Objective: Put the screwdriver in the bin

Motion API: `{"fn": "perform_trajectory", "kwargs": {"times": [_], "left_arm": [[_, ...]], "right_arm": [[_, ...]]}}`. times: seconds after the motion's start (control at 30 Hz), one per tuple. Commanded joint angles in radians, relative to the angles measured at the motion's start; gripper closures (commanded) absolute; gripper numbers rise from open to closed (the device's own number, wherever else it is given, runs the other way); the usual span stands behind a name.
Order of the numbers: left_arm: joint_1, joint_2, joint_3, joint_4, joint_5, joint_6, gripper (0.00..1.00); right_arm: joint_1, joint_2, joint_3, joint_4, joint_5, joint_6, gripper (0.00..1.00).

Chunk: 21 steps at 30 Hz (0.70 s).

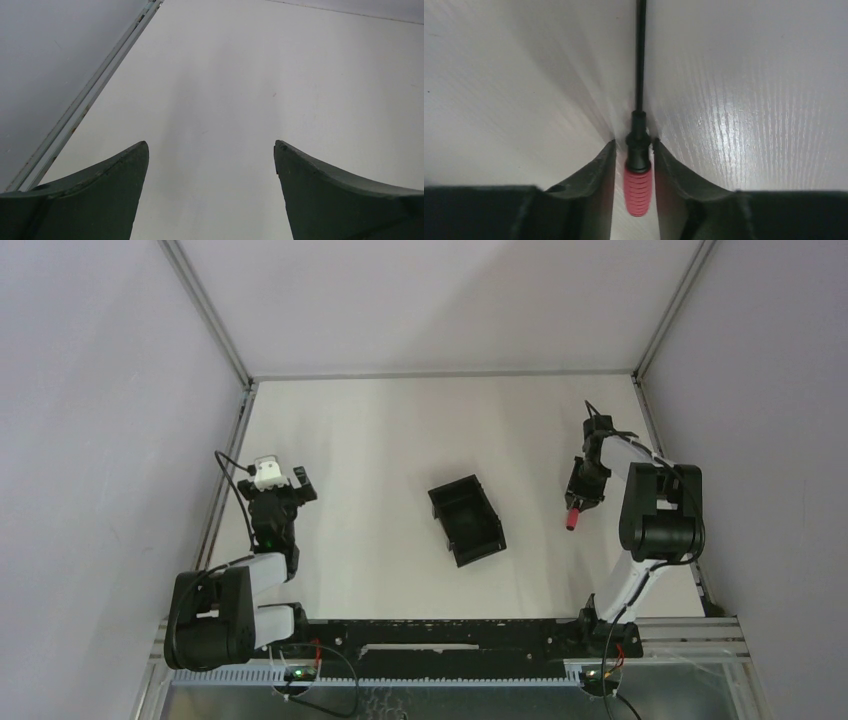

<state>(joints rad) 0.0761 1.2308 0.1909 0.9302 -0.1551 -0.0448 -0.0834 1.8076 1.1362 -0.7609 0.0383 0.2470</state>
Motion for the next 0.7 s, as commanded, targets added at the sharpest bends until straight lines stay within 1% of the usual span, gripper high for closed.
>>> {"fn": "perform_trajectory", "kwargs": {"times": [0.0,0.07,0.1,0.2,0.3,0.43,0.53,0.6,0.67], "left_arm": [[-0.006,-0.001,0.047,0.025,-0.013,0.013,0.0],[-0.005,-0.001,0.047,0.025,-0.013,0.013,0.0],[-0.006,-0.001,0.048,0.025,-0.014,0.013,0.0],[-0.006,-0.001,0.048,0.025,-0.014,0.013,0.0],[-0.007,-0.001,0.047,0.025,-0.014,0.013,0.0],[-0.006,-0.001,0.047,0.025,-0.013,0.013,0.0],[-0.006,-0.001,0.047,0.025,-0.013,0.013,0.0],[-0.005,-0.001,0.047,0.025,-0.013,0.013,0.0],[-0.006,-0.001,0.047,0.025,-0.014,0.013,0.0]], "right_arm": [[-0.006,0.052,-0.008,0.054,0.03,-0.04,0.72],[-0.006,0.049,-0.005,0.05,0.031,-0.06,0.98],[-0.006,0.041,0.001,0.041,0.032,-0.071,1.0],[-0.003,-0.013,0.04,-0.021,0.032,-0.096,1.0],[0.006,-0.09,0.12,-0.14,0.048,-0.101,1.0],[0.009,-0.152,0.282,-0.358,0.061,-0.11,1.0],[0.012,-0.174,0.435,-0.522,0.054,-0.116,1.0],[0.019,-0.178,0.523,-0.601,0.061,-0.113,1.0],[0.032,-0.183,0.588,-0.645,0.069,-0.107,1.0]]}}
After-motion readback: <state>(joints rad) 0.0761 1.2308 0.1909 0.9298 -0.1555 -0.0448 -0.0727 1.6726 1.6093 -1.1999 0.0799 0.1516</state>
